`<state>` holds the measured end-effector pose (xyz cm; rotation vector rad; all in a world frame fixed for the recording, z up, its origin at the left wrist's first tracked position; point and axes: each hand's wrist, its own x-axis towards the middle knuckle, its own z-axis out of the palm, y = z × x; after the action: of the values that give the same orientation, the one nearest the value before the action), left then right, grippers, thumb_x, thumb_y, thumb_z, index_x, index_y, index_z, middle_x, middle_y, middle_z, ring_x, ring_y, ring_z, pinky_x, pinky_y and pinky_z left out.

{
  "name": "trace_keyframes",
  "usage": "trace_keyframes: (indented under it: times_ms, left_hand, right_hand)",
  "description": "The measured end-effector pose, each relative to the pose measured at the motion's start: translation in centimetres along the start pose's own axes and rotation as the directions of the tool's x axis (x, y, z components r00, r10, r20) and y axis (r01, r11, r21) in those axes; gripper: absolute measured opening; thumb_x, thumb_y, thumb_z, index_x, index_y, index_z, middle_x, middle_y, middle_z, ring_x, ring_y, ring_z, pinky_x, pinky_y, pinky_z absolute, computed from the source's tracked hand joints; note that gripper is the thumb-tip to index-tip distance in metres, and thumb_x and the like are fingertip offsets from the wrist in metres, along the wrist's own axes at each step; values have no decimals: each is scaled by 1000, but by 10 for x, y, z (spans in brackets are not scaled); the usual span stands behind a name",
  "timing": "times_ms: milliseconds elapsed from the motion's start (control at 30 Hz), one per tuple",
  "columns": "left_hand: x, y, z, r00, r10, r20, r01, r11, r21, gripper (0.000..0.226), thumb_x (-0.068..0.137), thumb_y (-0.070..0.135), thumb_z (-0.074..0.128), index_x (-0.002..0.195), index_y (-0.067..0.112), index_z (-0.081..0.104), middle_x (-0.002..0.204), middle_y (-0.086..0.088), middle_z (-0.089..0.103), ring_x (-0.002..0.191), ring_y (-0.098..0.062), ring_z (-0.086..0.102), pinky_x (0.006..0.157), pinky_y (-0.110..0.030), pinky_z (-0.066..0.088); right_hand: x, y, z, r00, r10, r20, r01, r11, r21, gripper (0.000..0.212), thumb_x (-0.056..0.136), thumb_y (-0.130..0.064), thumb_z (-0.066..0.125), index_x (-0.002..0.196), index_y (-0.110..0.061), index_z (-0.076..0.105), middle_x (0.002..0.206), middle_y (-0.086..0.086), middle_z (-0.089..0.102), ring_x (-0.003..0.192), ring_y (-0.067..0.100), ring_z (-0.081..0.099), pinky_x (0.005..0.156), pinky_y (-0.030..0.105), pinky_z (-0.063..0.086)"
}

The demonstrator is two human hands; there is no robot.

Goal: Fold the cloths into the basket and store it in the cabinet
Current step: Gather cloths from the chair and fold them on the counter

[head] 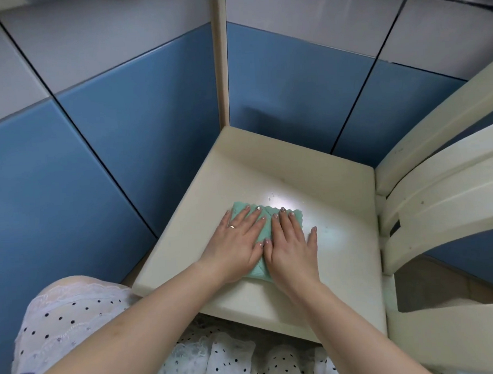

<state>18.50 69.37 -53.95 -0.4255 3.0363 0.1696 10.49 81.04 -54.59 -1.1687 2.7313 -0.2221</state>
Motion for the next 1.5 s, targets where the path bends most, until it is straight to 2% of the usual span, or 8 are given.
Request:
trace_keyframes:
  times_ms: [300,533,900,1000,1133,1267,1400,1500]
  left_hand:
    - [2,-10,1,977,-207,47,208,978,-29,90,73,63,-9,151,19,-4,158,-4,-13,146,-16,-10,116,-45,-8]
    - [0,-7,-5,967,-240,79,245,968,-52,73,94,58,21,150,20,-5,158,-8,-12,146,-20,-11,118,-43,-8]
    - [-55,-17,-20,969,-242,57,247,905,-346,61,99,41,35,151,23,10,155,2,24,145,-14,12,118,-37,2]
    - [-51,-8,-29,949,-305,80,285,718,-635,51,98,32,44,146,21,32,149,-1,37,138,-15,31,114,-30,23]
    - [-50,-3,-42,867,-471,161,309,257,-915,34,93,12,56,125,22,57,133,-3,53,113,-8,51,95,-21,39]
    - [-63,-13,-57,820,-450,353,259,-259,-931,41,89,-8,52,119,20,59,118,-1,60,101,-8,61,84,-25,54]
    - [-90,-32,-95,822,-438,364,198,-380,-904,41,90,-9,49,122,15,59,115,-8,65,98,-20,66,72,-30,56]
    - [-117,-48,-141,815,-513,267,87,-349,-933,39,89,-9,51,117,16,62,113,-4,68,96,-18,68,68,-27,56]
  right_hand:
    - [-6,11,-4,991,120,63,-120,993,-2,89,76,-64,-9,150,-15,-2,159,3,-9,146,17,-10,116,52,-2]
    - [-4,10,-12,987,129,99,-134,990,42,74,93,-59,21,150,-16,0,159,3,-9,146,18,-9,115,54,-4]
    - [-48,32,-27,998,44,37,-54,952,302,56,96,-38,43,147,-23,25,148,-4,38,142,18,23,115,44,17]
    - [-47,23,-30,997,68,35,-76,877,475,45,94,-34,49,139,-24,43,135,-5,51,119,16,48,98,30,37]
    - [-43,13,-45,970,191,150,-235,587,775,38,92,-19,57,130,-22,55,121,2,63,102,15,62,77,22,46]
    - [-38,-2,-64,963,165,212,-259,362,896,36,90,-5,57,123,-20,60,112,4,65,91,13,65,60,10,47]
    - [-28,-29,-97,963,40,266,-268,209,940,34,88,2,57,110,-23,66,102,0,69,92,20,68,88,34,54]
    - [-17,-60,-137,936,-169,308,-304,54,951,32,89,8,51,109,-14,65,106,9,70,86,23,70,76,31,58]
